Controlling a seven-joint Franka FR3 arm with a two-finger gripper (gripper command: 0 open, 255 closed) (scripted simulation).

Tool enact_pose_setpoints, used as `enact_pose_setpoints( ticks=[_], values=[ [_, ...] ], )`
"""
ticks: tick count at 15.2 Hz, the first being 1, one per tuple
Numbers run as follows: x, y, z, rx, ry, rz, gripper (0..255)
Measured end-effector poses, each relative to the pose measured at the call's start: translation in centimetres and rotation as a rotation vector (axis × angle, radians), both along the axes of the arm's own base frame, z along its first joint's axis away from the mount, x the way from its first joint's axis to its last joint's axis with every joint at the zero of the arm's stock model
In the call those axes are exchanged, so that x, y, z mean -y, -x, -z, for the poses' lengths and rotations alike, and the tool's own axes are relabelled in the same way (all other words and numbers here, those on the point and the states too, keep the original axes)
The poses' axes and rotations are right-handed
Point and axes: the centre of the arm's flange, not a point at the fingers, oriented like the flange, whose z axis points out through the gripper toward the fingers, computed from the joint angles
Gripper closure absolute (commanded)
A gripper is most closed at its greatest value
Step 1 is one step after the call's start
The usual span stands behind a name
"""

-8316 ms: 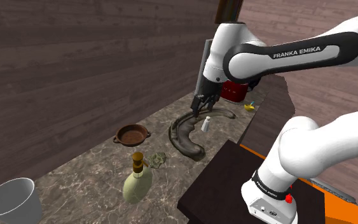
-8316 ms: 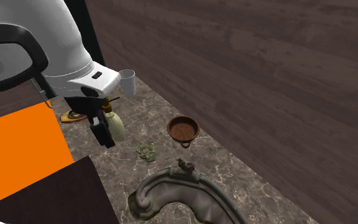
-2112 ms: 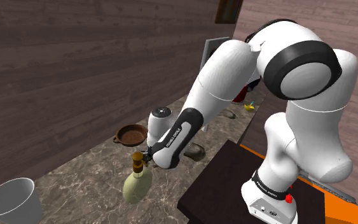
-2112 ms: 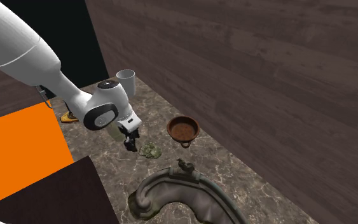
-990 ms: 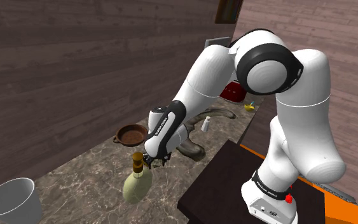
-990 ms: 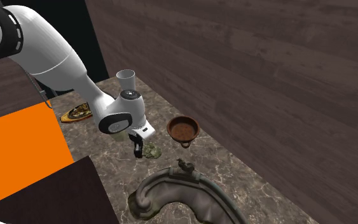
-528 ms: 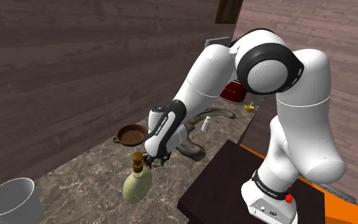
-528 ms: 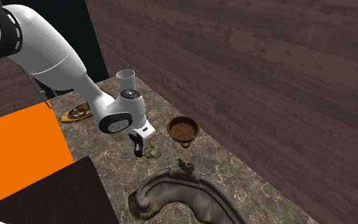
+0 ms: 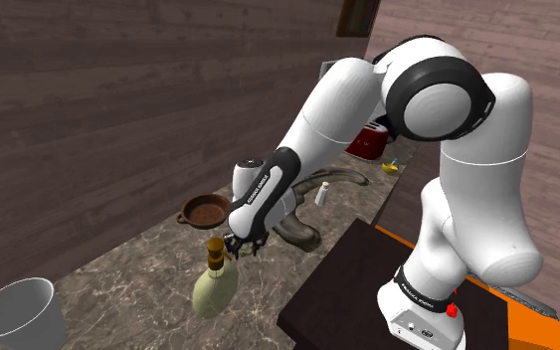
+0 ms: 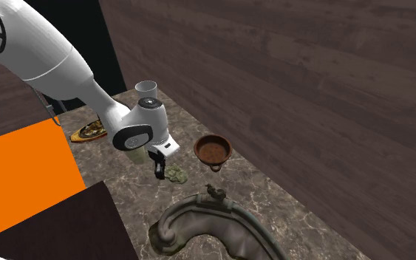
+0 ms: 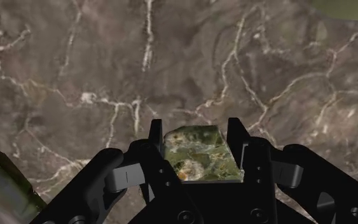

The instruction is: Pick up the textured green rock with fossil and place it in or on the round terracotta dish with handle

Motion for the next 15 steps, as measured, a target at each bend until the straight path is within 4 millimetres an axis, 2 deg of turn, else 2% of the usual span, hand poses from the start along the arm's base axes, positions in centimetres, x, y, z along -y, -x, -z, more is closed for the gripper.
enact_pose_setpoints(
  ticks=[15],
  values=[
    [-0.1, 0.1, -7.8, 0.000, 0.000, 0.000, 255]
  ],
)
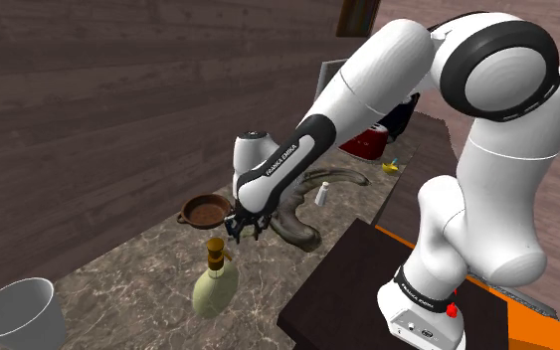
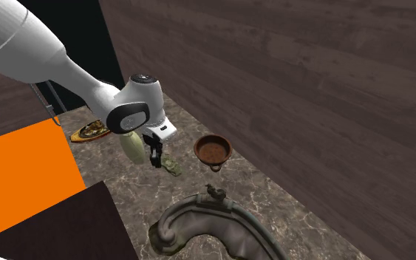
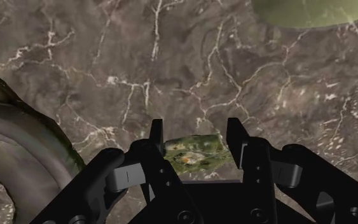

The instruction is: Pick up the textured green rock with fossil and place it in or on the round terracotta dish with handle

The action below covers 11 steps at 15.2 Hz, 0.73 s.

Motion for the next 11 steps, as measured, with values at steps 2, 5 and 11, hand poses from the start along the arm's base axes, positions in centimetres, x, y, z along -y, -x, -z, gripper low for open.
enact_pose_setpoints(
  ticks=[2, 5, 11],
  values=[
    [0.1, 0.1, -1.0, 0.000, 0.000, 0.000, 255],
    [-0.1, -2.9, -1.6, 0.000, 0.001, 0.001, 255],
    [0.1, -10.5, -1.8, 0.000, 0.001, 0.001, 255]
  ],
)
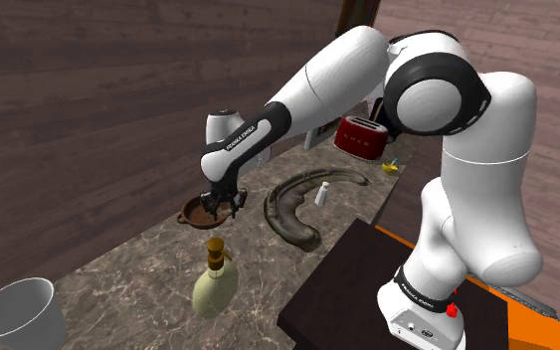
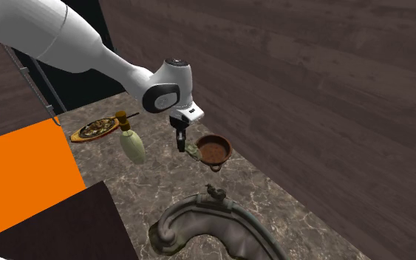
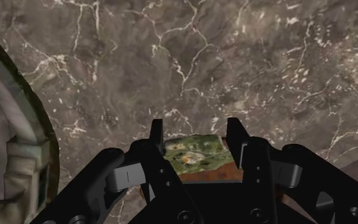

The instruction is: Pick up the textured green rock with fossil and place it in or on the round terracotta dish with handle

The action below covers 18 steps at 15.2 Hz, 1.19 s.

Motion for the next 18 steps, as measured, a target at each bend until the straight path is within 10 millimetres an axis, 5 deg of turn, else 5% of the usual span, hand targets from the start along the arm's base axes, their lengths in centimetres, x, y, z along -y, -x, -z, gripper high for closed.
enact_pose_setpoints(
  ticks=[7, 18],
  values=[
    [0.1, -9.1, 0.1, 0.000, 0.000, 0.000, 255],
    [-0.1, -10.1, 5.5, -0.001, -0.001, -0.001, 255]
  ],
)
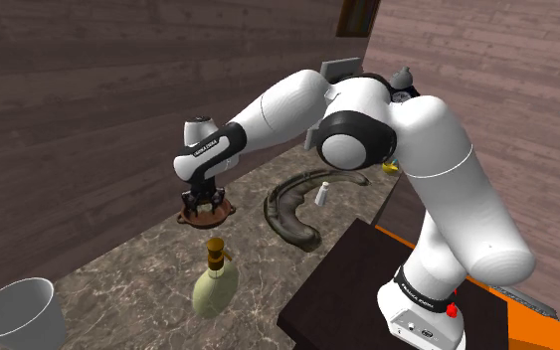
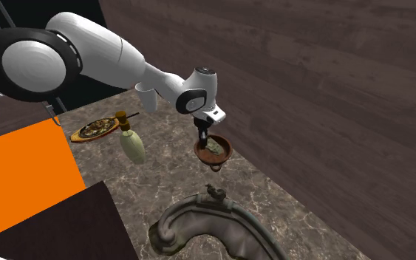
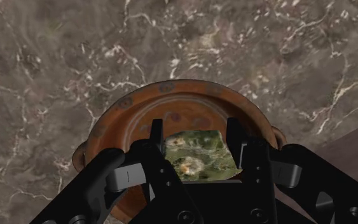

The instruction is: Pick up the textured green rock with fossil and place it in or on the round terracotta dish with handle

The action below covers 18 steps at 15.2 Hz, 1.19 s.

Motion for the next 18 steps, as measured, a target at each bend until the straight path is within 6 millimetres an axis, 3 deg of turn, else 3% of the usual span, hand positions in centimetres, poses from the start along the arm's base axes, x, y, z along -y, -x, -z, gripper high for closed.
enact_pose_setpoints(
  ticks=[3, 9, 10, 16, 18],
  values=[
    [0.1, -0.1, 1.5, 0.000, 0.000, 0.000, 255],
    [0.1, 0.0, 1.8, 0.000, 0.000, 0.000, 255],
    [0.1, 0.0, 1.8, 0.000, 0.000, 0.000, 0],
    [0.1, 0.0, 1.8, 0.001, 0.000, 0.000, 0],
    [0.2, 0.1, 0.2, 0.000, 0.000, 0.000, 0]
  ],
)
